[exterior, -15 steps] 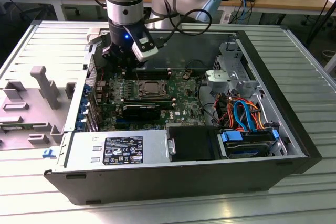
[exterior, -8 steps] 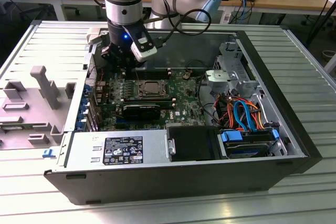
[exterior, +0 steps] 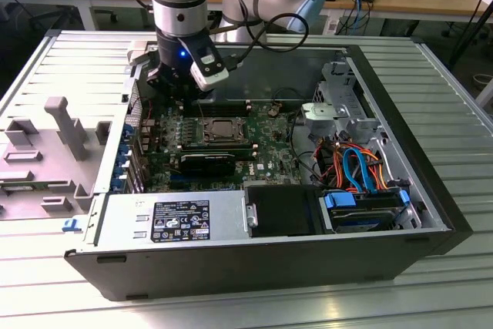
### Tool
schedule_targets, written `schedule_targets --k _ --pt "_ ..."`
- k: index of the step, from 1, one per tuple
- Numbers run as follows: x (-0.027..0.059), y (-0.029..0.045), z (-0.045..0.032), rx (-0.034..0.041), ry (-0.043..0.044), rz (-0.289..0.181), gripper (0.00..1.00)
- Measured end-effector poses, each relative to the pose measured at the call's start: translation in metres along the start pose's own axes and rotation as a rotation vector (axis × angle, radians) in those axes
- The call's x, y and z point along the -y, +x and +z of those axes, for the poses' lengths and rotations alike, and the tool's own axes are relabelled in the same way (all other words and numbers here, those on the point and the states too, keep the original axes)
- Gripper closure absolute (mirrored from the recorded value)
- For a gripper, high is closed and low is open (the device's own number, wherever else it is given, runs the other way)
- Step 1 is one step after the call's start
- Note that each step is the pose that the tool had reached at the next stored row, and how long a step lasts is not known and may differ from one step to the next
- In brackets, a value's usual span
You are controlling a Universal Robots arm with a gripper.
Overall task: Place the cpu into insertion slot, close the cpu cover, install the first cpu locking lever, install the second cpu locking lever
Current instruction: 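Install the first cpu locking lever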
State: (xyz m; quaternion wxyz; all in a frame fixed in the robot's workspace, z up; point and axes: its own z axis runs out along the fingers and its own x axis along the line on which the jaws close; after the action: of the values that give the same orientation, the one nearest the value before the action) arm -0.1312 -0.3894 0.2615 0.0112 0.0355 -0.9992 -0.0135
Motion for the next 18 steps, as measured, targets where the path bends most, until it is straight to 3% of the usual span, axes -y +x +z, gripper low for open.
schedule_targets --k 18 --pt "-0.0016 0.0068 0.0002 -0.0001 -0.0001 0.000 0.89"
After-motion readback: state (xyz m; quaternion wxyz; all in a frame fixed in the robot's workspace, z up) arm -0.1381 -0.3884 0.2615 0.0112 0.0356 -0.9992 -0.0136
